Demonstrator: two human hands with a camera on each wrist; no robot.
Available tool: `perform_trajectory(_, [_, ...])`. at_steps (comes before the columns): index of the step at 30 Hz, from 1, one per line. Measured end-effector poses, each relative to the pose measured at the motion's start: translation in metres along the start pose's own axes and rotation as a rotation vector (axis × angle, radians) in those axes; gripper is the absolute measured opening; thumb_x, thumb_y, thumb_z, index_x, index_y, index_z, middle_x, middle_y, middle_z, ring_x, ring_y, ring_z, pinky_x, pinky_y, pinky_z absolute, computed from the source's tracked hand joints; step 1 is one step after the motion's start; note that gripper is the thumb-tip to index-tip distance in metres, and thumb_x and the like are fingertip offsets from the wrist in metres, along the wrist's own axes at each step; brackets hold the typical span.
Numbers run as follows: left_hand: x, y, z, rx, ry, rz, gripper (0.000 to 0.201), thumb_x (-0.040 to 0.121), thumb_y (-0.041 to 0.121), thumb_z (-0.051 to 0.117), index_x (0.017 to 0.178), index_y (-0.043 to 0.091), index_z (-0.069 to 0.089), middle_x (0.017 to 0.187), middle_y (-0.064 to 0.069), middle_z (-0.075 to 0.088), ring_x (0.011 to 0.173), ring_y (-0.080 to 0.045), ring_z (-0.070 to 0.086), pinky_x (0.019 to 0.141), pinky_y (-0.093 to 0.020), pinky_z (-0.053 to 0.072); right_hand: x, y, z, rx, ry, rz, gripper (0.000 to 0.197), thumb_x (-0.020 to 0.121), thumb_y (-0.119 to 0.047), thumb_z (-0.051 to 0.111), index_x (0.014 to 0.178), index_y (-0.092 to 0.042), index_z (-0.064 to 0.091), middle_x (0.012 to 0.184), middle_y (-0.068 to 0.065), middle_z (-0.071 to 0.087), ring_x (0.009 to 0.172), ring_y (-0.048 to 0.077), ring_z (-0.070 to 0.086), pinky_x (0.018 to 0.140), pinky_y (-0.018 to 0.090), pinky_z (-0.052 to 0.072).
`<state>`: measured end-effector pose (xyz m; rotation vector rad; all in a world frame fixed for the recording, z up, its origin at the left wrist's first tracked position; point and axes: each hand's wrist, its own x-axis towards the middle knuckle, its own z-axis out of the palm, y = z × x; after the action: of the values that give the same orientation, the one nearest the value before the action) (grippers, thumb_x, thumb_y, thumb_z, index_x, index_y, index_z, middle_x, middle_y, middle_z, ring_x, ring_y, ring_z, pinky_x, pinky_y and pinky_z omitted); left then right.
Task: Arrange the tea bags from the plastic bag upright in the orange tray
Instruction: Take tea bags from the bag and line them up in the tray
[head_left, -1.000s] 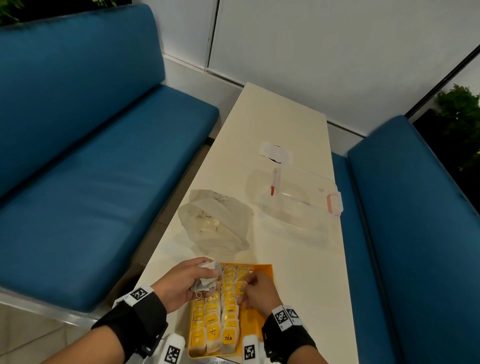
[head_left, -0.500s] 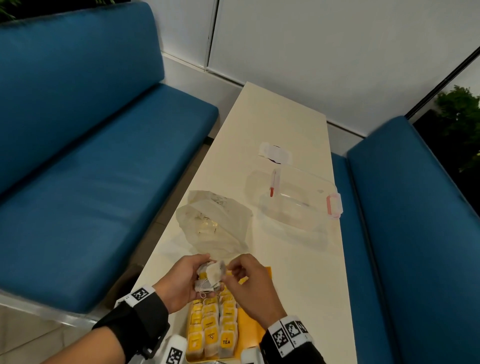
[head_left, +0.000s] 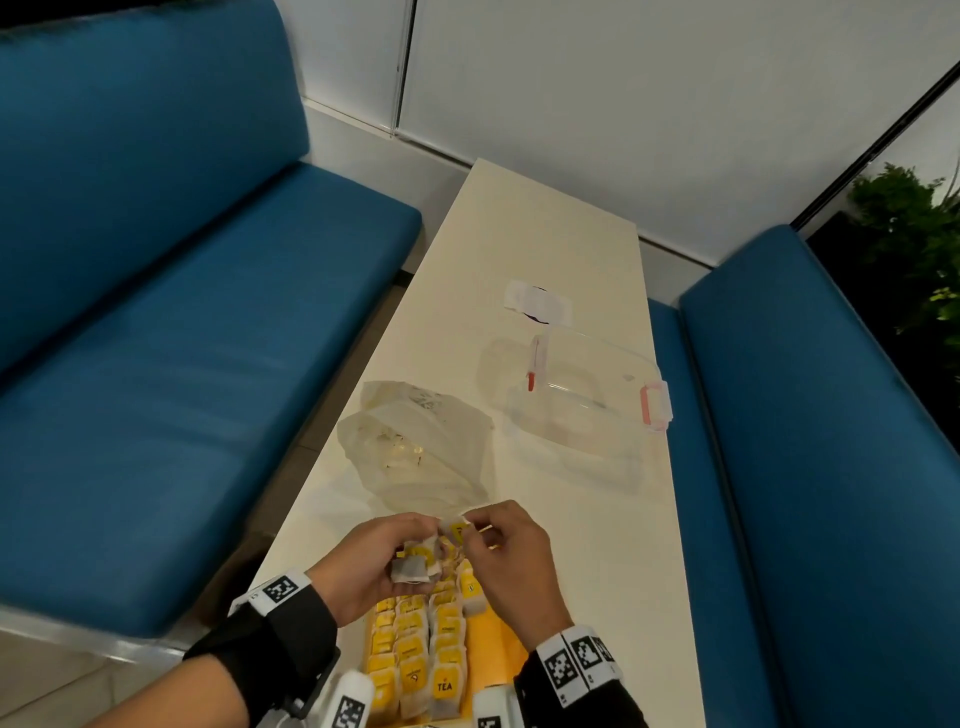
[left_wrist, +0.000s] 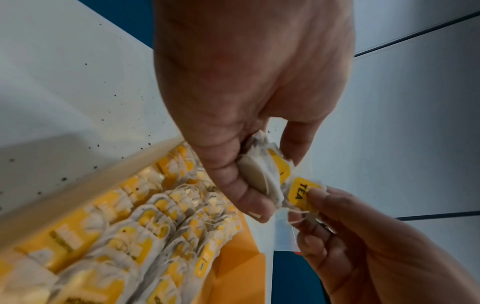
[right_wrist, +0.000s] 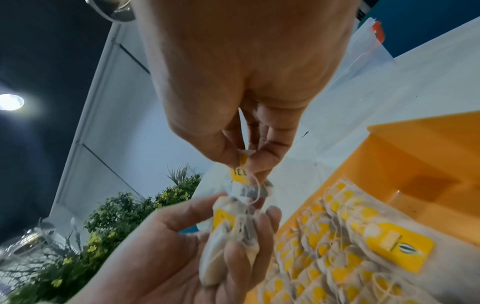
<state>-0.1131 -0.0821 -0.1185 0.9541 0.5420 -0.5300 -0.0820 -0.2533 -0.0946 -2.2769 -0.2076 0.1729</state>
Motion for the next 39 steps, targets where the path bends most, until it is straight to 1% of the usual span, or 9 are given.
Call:
perform_trajectory(4, [-0.003, 0.0, -0.006, 0.076, -0.031, 0.029, 0.032, 0.089, 0.029, 0.069, 0.112, 0.006, 0.075, 0.109, -0.019, 0.073, 0.091, -0.029, 0.07, 0.071, -0.035, 0.06, 0.005, 0.002, -0.015, -0.047, -0.064, 0.005, 0.013, 0.093, -0.015, 0.065, 0.096, -0.021, 0.076, 0.096, -0.009, 0.057, 0.085, -0.004, 0.06, 0.072, 0.005, 0.044])
perform_trajectory(7, [-0.002, 0.002, -0.01, 0.212, -0.03, 0.104, 0.038, 0.078, 0.032, 0.082, 0.104, 0.005, 0.075, 0.107, -0.018, 0.074, 0.088, -0.026, 0.071, 0.067, -0.032, 0.056, 0.008, 0.002, -0.023, -0.166, -0.115, -0.043, 0.017, 0.094, -0.014, 0.063, 0.105, -0.018, 0.076, 0.094, -0.007, 0.063, 0.082, -0.003, 0.059, 0.075, 0.005, 0.043])
perform_trajectory(13, [-0.001, 0.004, -0.008, 0.402, 0.029, 0.267, 0.02, 0.08, 0.03, 0.083, 0.089, 0.012, 0.079, 0.093, -0.002, 0.077, 0.086, -0.021, 0.074, 0.068, -0.03, 0.058, 0.015, -0.007, -0.04, -0.214, -0.226, 0.028, 0.011, 0.083, -0.017, 0.074, 0.078, -0.026, 0.07, 0.081, -0.011, 0.066, 0.074, -0.007, 0.057, 0.067, 0.009, 0.044])
perform_trajectory(18, [-0.004, 0.006, -0.004, 0.581, -0.08, 0.361, 0.024, 0.078, 0.022, 0.087, 0.101, 0.025, 0.081, 0.101, 0.003, 0.078, 0.095, -0.015, 0.074, 0.085, -0.028, 0.06, 0.014, -0.015, -0.039, -0.082, -0.318, 0.041, 0.007, 0.078, -0.014, 0.077, 0.078, -0.021, 0.076, 0.079, -0.006, 0.071, 0.072, -0.001, 0.06, 0.068, 0.014, 0.046])
perform_trajectory(22, [-0.003, 0.005, 0.001, 0.662, -0.071, 0.393, 0.011, 0.08, 0.024, 0.085, 0.091, 0.025, 0.083, 0.091, 0.001, 0.079, 0.088, -0.018, 0.074, 0.08, -0.031, 0.058, 0.011, -0.014, -0.034, -0.028, -0.256, 0.04, 0.007, 0.077, -0.014, 0.078, 0.077, -0.021, 0.075, 0.077, -0.006, 0.07, 0.066, -0.001, 0.057, 0.065, 0.014, 0.045])
perform_trajectory(26, [-0.002, 0.001, -0.001, 0.621, 0.011, 0.385, 0.004, 0.082, 0.027, 0.083, 0.085, 0.025, 0.082, 0.087, -0.003, 0.077, 0.077, -0.019, 0.072, 0.066, -0.036, 0.058, 0.007, -0.008, -0.032, 0.123, -0.198, 0.103, 0.013, 0.077, -0.015, 0.082, 0.087, -0.019, 0.075, 0.08, -0.004, 0.069, 0.066, 0.0, 0.058, 0.066, 0.015, 0.047])
perform_trajectory(30, [-0.002, -0.001, 0.0, 0.558, 0.012, 0.392, 0.007, 0.083, 0.028, 0.082, 0.088, 0.023, 0.082, 0.092, -0.007, 0.078, 0.088, -0.028, 0.074, 0.079, -0.048, 0.06, 0.001, 0.0, -0.029, 0.313, -0.19, 0.235, 0.013, 0.081, -0.013, 0.079, 0.093, -0.014, 0.074, 0.08, 0.002, 0.071, 0.064, 0.01, 0.062, 0.058, 0.021, 0.047])
perform_trajectory(35, [-0.002, -0.004, 0.004, 0.509, -0.014, 0.379, 0.015, 0.082, 0.032, 0.083, 0.091, 0.02, 0.082, 0.092, -0.015, 0.075, 0.079, -0.024, 0.072, 0.067, -0.037, 0.057, -0.004, 0.0, -0.024, 0.437, -0.185, 0.265, 0.005, 0.087, -0.004, 0.07, 0.087, 0.001, 0.07, 0.062, 0.012, 0.064, 0.054, 0.016, 0.054, 0.05, 0.026, 0.039])
perform_trajectory(39, [0.001, -0.01, -0.004, 0.479, 0.053, 0.364, 0.011, 0.082, 0.031, 0.083, 0.092, 0.027, 0.082, 0.1, -0.002, 0.077, 0.089, -0.023, 0.074, 0.074, -0.041, 0.062, 0.0, 0.005, -0.031, 0.38, -0.175, 0.274, 0.005, 0.092, 0.001, 0.063, 0.09, 0.006, 0.064, 0.063, 0.015, 0.065, 0.045, 0.009, 0.054, 0.047, 0.023, 0.041])
